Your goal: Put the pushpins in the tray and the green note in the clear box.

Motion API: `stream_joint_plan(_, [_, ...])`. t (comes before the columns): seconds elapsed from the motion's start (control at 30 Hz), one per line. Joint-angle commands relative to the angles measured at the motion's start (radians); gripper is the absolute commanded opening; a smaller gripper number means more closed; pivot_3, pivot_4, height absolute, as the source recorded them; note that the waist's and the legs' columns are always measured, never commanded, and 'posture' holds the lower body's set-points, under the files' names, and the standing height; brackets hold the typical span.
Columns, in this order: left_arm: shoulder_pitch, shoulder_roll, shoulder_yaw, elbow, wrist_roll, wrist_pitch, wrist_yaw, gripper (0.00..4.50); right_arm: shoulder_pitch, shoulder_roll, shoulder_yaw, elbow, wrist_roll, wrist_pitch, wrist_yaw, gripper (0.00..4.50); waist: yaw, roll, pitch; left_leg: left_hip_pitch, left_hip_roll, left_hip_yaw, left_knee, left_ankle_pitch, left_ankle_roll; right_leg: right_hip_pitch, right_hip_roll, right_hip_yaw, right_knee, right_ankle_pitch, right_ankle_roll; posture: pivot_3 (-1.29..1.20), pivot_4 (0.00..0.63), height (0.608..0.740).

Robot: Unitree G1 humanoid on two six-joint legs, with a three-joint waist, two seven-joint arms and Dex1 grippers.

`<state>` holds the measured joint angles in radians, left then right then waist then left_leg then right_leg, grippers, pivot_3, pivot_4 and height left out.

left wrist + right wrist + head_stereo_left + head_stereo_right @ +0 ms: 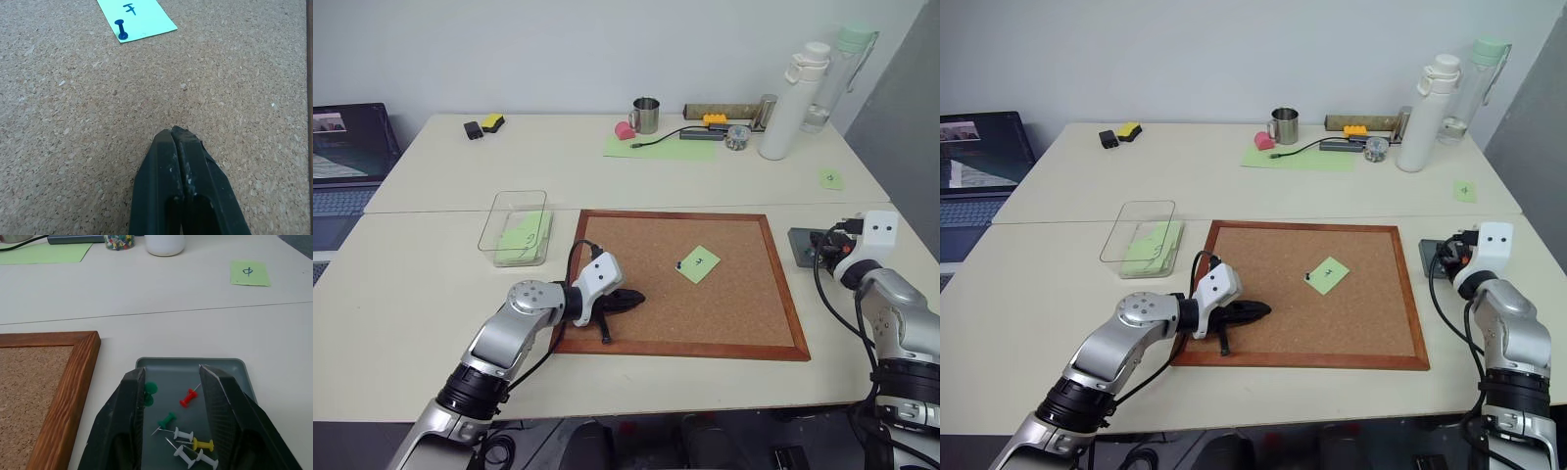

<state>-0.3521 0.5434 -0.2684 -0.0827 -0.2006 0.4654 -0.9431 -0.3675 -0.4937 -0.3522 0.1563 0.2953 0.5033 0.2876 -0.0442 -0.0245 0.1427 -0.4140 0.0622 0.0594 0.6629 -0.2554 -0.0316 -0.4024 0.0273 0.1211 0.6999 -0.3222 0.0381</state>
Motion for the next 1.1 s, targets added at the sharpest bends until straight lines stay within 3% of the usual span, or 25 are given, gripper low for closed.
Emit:
stream_joint_plan(0.03, [0.028,0.02,-0.023,0.018,0.019,0.036,-0.007,0.0,-0.031,-0.014,-0.015,0.055,-0.03,-0.074,-0.029,1.8,0.0,0.0,0.0,0.0,0.0,0.0,0.0,0.0,0.0,0.0,0.0,0.0,0.0,0.0,0.0,0.0,0.15,0.74])
stream_joint_plan(0.37, [0.05,0.04,-0.011,-0.019,0.013,0.056,-0.003,0.0,-0.046,-0.021,0.028,0.192,-0.074,-0.172,-0.001,1.8,-0.009,0.0,0.0,0.0,0.0,0.0,0.0,0.0,0.0,0.0,0.0,0.0,0.0,0.0,0.0,0.0,0.15,0.74])
stream_joint_plan(0.73, [0.055,0.032,-0.009,-0.029,0.01,0.067,0.012,0.0,-0.061,-0.041,0.01,0.185,-0.071,-0.212,0.008,1.8,-0.01,0.0,0.0,0.0,0.0,0.0,0.0,0.0,0.0,0.0,0.0,0.0,0.0,0.0,0.0,0.0,0.15,0.74])
stream_joint_plan(0.93, [0.054,0.032,-0.01,-0.026,0.009,0.063,0.011,0.0,-0.056,-0.025,0.035,0.023,-0.009,-0.172,0.08,1.8,-0.01,0.001,0.0,0.0,0.0,0.0,0.0,0.0,0.0,0.0,0.0,0.0,0.0,0.0,0.0,0.0,0.15,0.74])
stream_joint_plan(1.1, [0.054,0.033,-0.011,-0.024,0.008,0.066,0.009,0.0,0.038,-0.002,0.205,-0.281,0.098,-0.028,0.252,1.8,-0.01,0.001,0.0,0.0,0.001,-0.001,0.0,0.0,0.0,0.001,0.0,0.0,0.0,0.0,0.0,0.0,0.15,0.74])
